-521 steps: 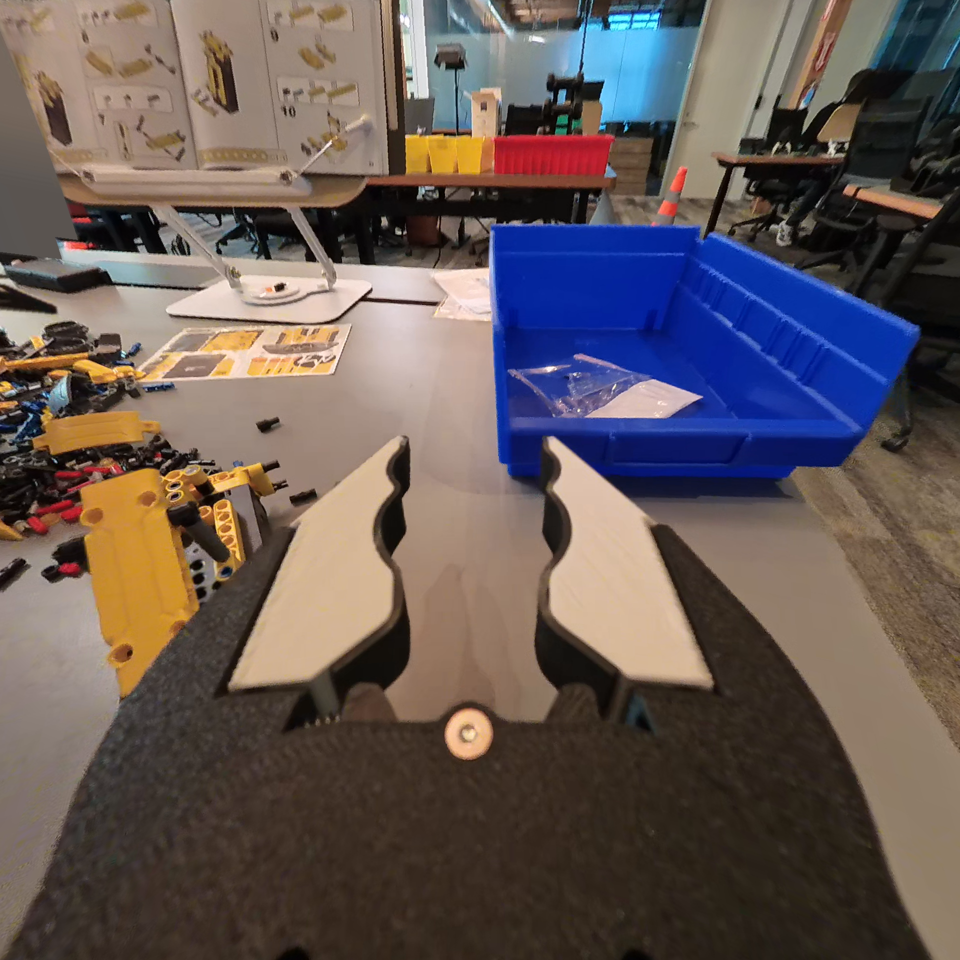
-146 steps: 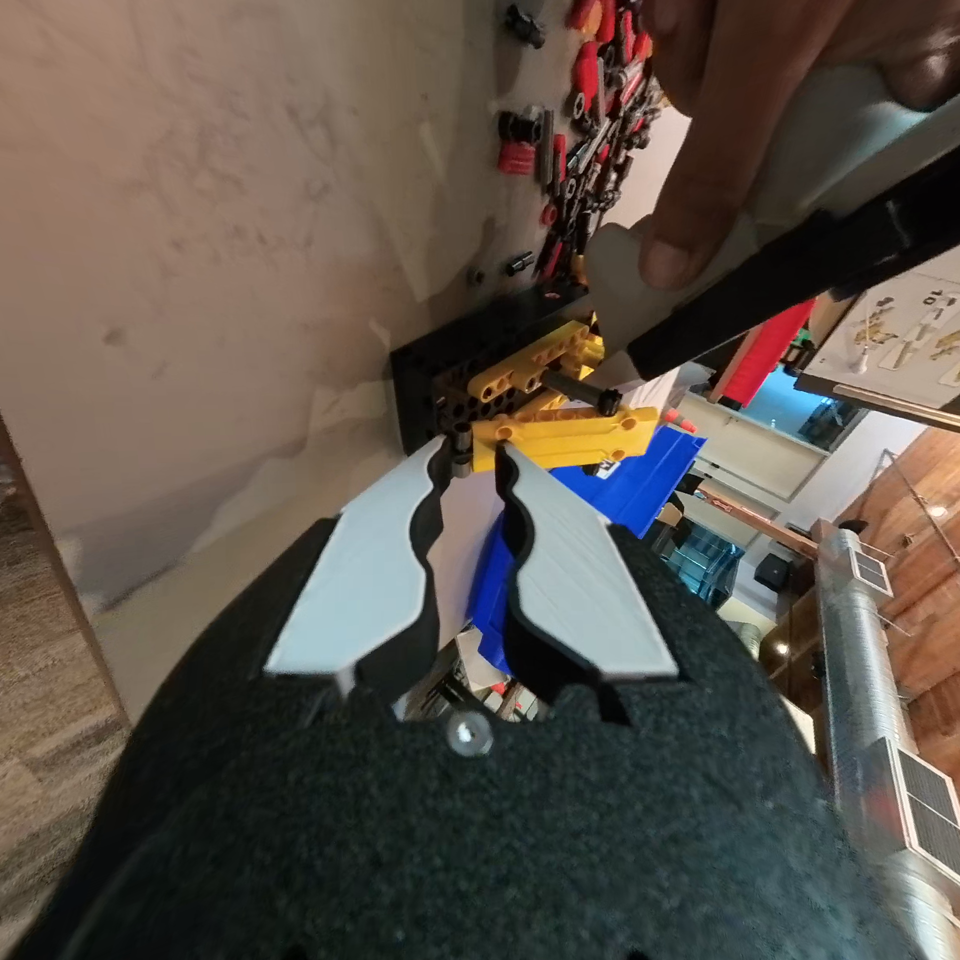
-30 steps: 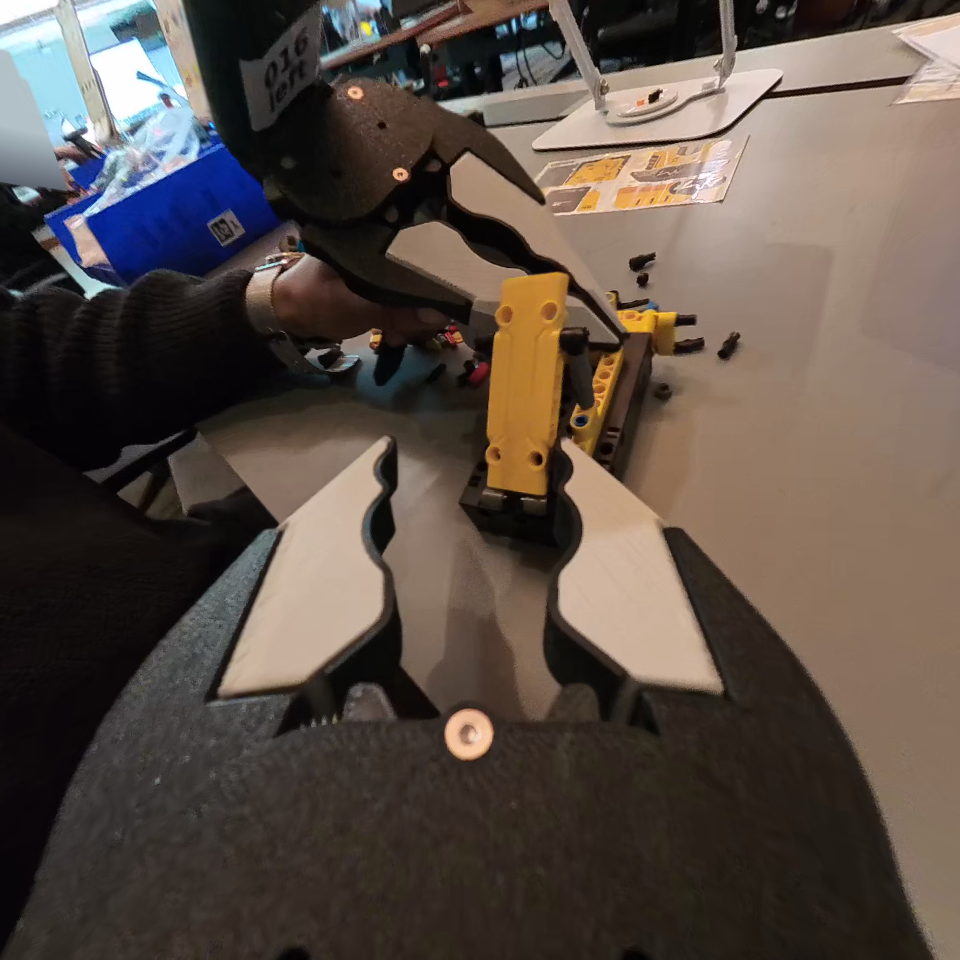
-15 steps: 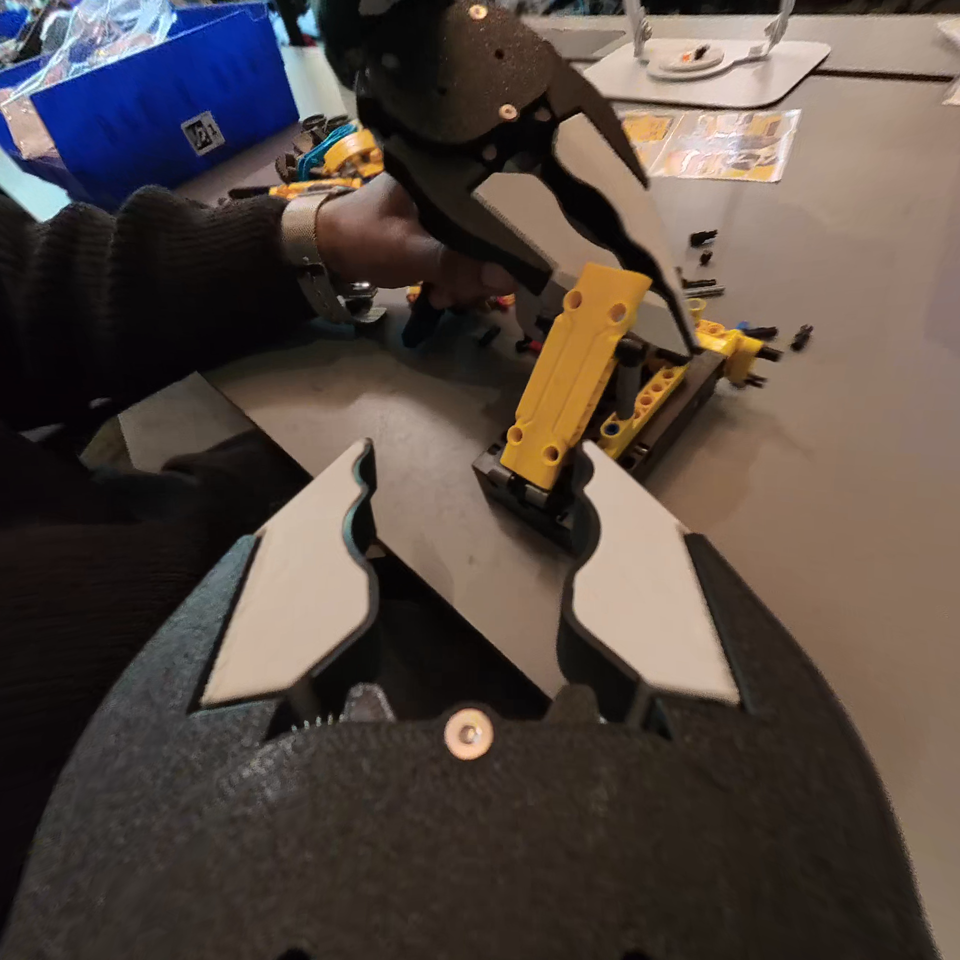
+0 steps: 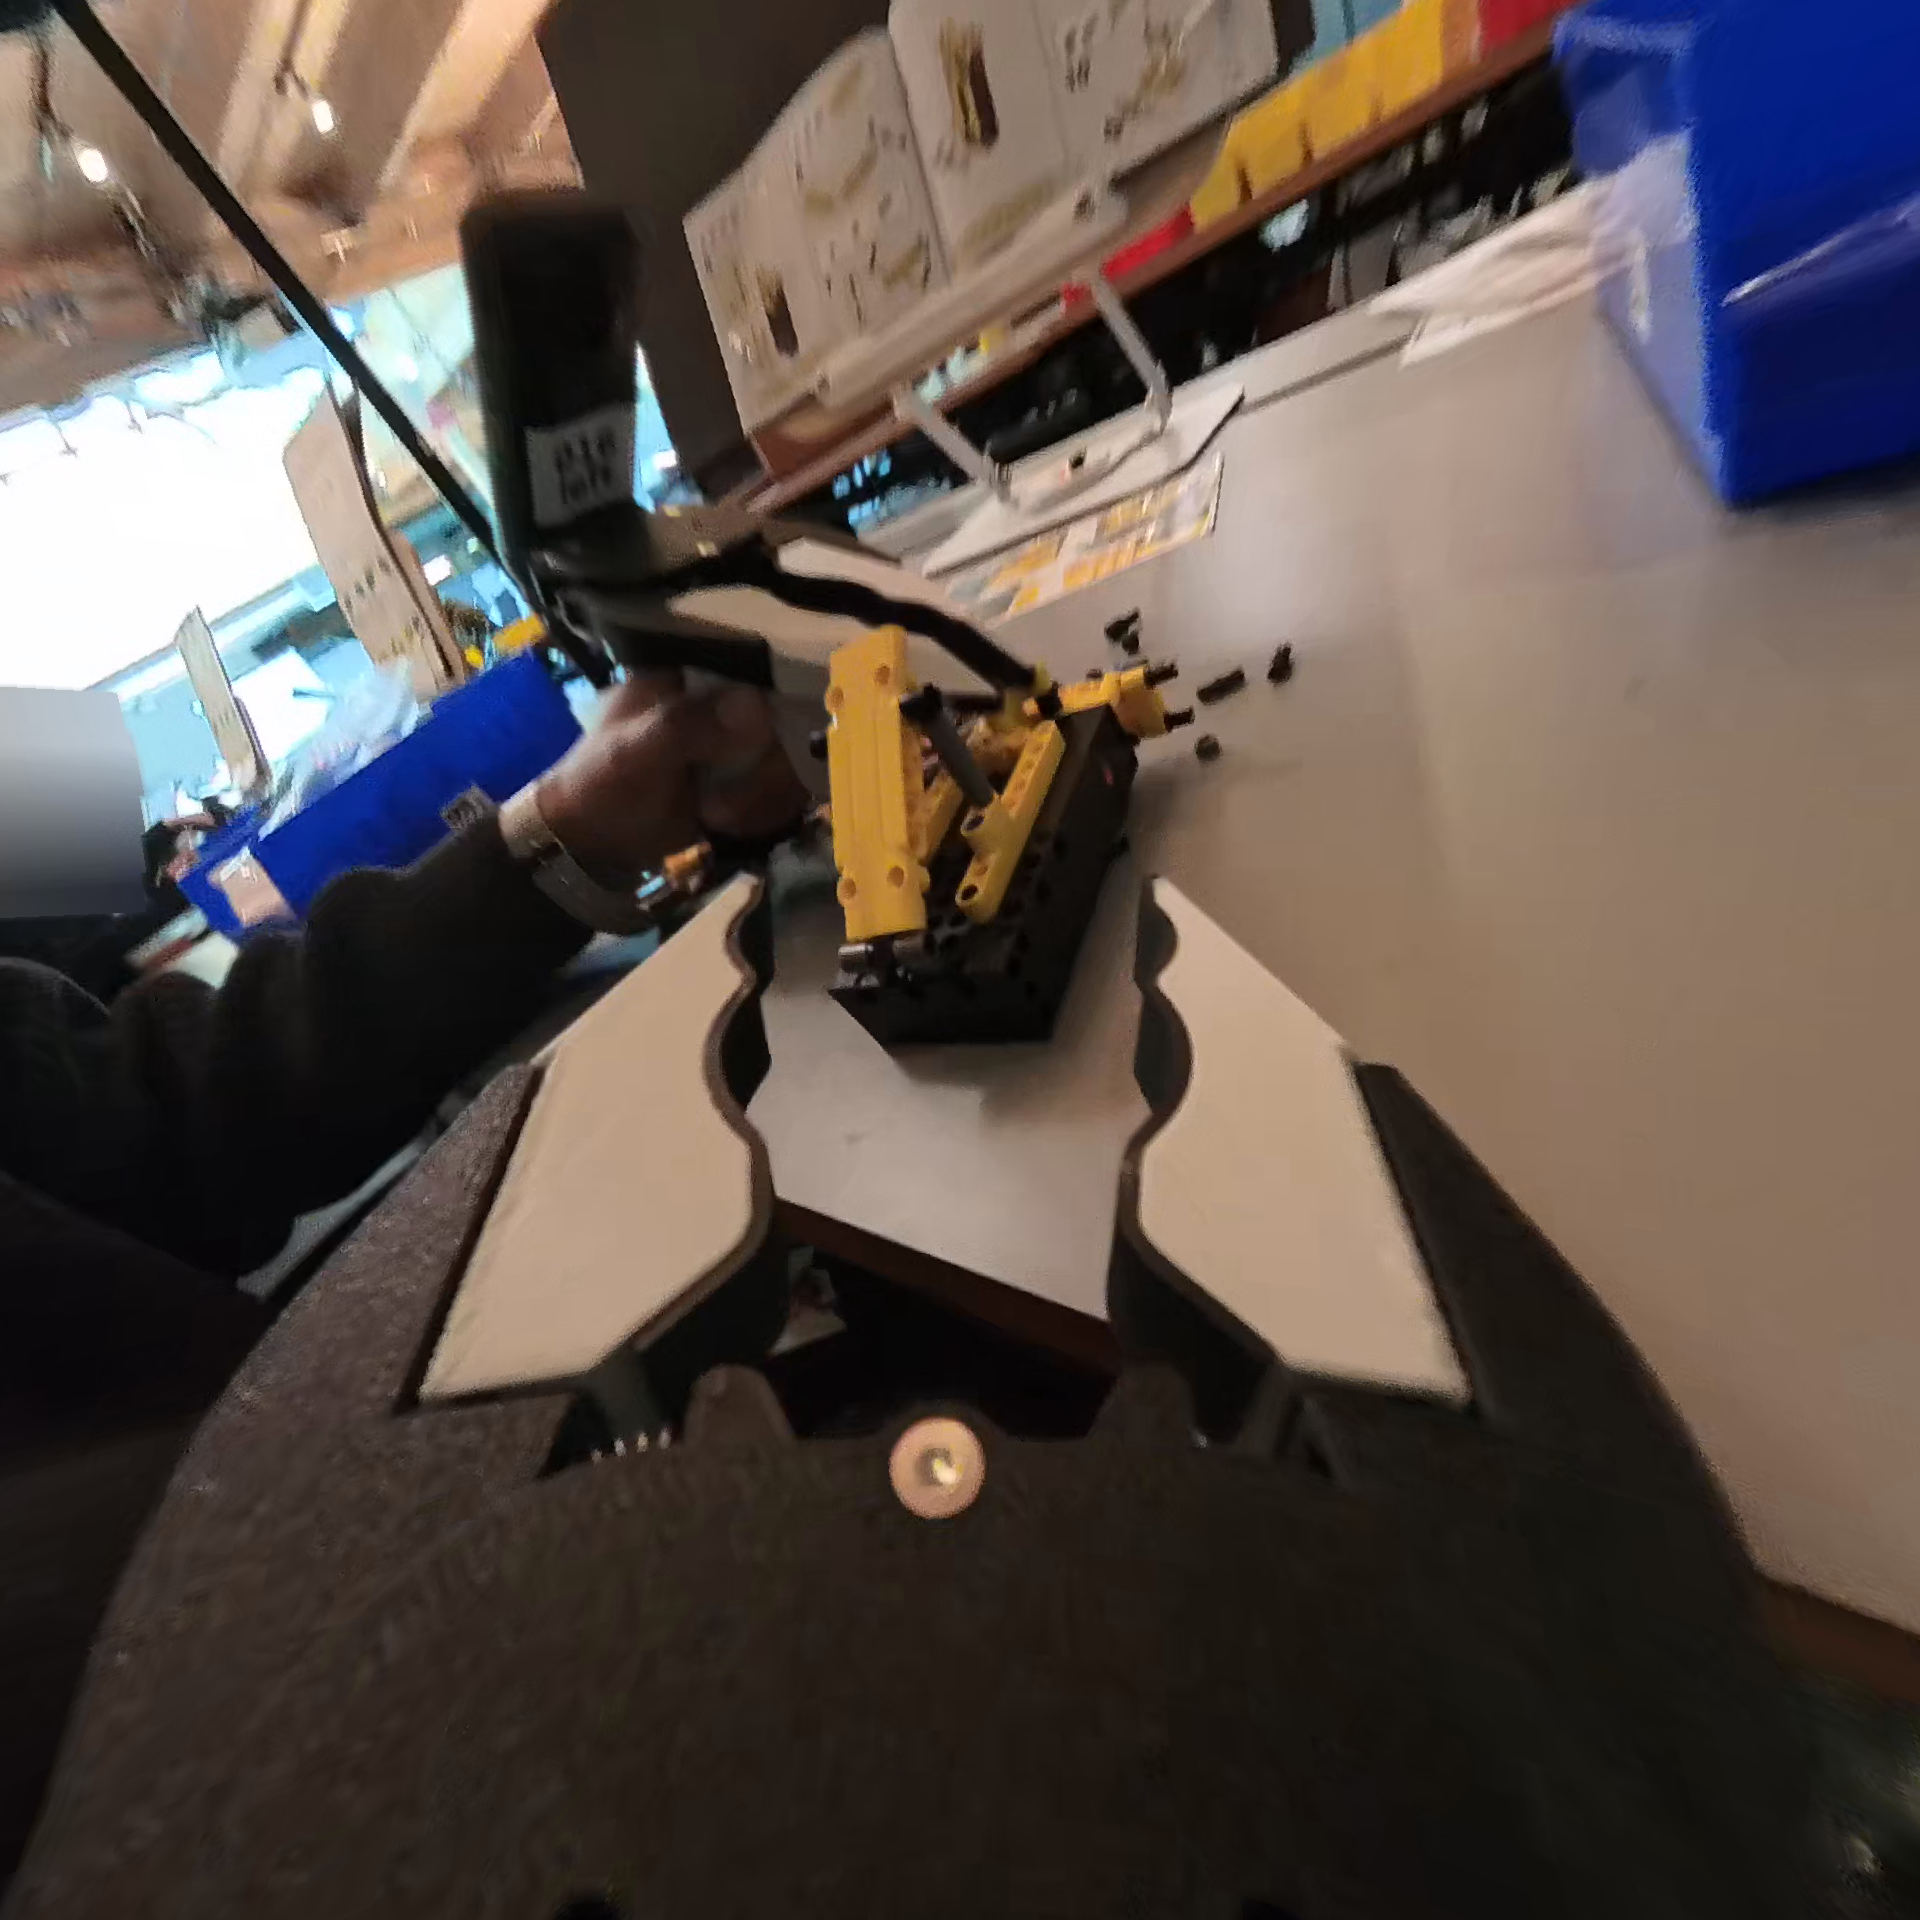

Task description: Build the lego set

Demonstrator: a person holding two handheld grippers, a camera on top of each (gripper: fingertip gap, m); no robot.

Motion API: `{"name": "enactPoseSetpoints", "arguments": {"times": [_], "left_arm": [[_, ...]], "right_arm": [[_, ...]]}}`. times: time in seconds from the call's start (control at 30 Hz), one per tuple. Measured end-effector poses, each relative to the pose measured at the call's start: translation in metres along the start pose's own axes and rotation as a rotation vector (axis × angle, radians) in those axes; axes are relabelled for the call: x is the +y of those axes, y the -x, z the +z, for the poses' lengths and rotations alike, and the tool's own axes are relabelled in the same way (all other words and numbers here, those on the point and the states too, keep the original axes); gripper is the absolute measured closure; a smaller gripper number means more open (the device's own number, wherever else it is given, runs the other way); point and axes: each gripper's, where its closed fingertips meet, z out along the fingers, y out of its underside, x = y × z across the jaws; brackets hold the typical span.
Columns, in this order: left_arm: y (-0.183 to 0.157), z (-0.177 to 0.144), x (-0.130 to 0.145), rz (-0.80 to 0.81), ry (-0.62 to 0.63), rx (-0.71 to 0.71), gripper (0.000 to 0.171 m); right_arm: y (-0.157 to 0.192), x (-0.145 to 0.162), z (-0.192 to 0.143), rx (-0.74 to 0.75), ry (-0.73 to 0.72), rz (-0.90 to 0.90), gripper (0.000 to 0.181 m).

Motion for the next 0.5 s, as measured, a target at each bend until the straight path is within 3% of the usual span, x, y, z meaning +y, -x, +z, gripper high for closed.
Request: {"name": "enactPoseSetpoints", "arguments": {"times": [0.07,0.17,0.23,0.4,0.5], "left_arm": [[0.006,-0.012,-0.003,-0.066,-0.035,-0.057,0.139],[0.017,-0.043,-0.002,-0.156,-0.097,-0.248,0.134],[0.006,-0.059,0.009,-0.199,-0.110,-0.321,0.134],[-0.065,-0.037,0.049,-0.390,-0.011,-0.183,0.133],[-0.071,-0.021,0.047,-0.494,-0.017,-0.130,0.129]], "right_arm": [[-0.001,0.007,0.008,-0.020,0.068,-0.011,0.111],[0.000,0.010,0.021,-0.068,0.129,0.001,0.110],[0.002,0.010,0.026,-0.118,0.166,0.042,0.110],[0.002,0.007,0.028,-0.237,0.230,0.182,0.111],[0.006,0.008,0.027,-0.327,0.333,0.291,0.117]]}}
